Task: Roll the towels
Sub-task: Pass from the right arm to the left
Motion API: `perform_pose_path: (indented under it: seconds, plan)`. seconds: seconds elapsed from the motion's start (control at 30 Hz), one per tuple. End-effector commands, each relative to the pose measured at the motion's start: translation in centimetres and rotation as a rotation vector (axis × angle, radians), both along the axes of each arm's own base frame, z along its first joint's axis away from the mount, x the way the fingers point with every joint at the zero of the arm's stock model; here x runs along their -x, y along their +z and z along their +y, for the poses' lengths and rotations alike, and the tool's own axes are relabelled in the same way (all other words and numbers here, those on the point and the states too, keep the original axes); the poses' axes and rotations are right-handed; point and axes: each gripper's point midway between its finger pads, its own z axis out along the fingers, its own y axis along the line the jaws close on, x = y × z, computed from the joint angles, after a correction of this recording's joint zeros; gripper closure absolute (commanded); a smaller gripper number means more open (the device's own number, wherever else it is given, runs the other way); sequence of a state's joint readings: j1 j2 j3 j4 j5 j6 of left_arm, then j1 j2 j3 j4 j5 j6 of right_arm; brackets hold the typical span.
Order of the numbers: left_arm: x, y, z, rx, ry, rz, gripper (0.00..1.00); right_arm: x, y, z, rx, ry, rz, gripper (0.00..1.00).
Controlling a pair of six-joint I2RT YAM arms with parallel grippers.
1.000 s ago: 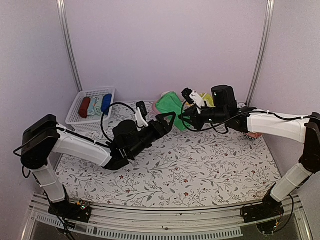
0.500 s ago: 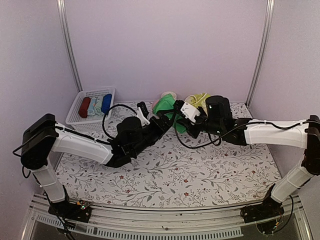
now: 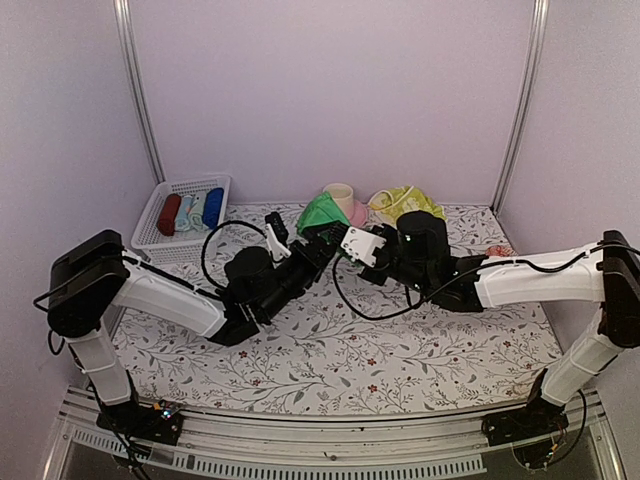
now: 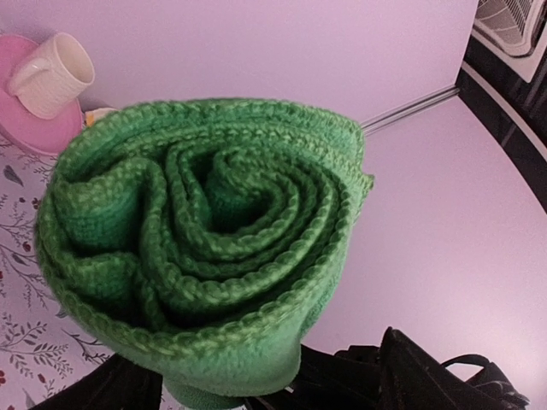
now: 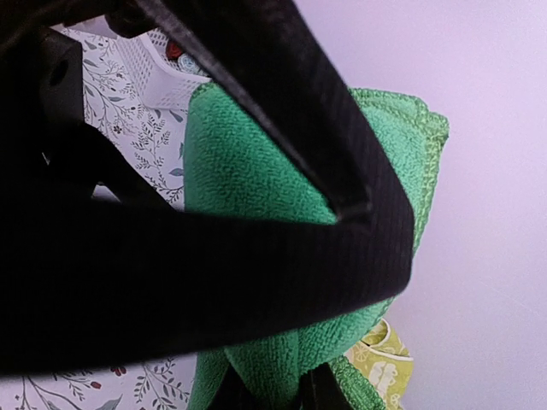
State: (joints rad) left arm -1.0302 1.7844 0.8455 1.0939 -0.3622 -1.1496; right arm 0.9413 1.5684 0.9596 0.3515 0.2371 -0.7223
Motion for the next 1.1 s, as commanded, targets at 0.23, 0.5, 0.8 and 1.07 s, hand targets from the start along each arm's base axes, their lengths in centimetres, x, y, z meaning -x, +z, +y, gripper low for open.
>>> perform_pose_path:
  seconds: [0.23,0.5,0.8,1.07]
  plan:
    - [1.3,2.2,0.2,0.13,-0.046,-0.062,0.24,0.2,-1.4,0.6,0.146,-0.084,-0.216,0.98]
    - [2.5,3.5,2.7,0.215,-0.03,-0.143,0.13,1.0,-1.5,0.9,0.166,-0.061,-0.253,0.98]
    - [2.6,4.3,3.6,0.011,0.046,-0.19,0.03,2.1,-3.0,1.5,0.221,0.02,-0.222,0.98]
    - [3.7,5.6,9.4,-0.378,0.253,-0.393,0.03,4.1,-6.4,2.1,0.202,0.256,0.137,0.98]
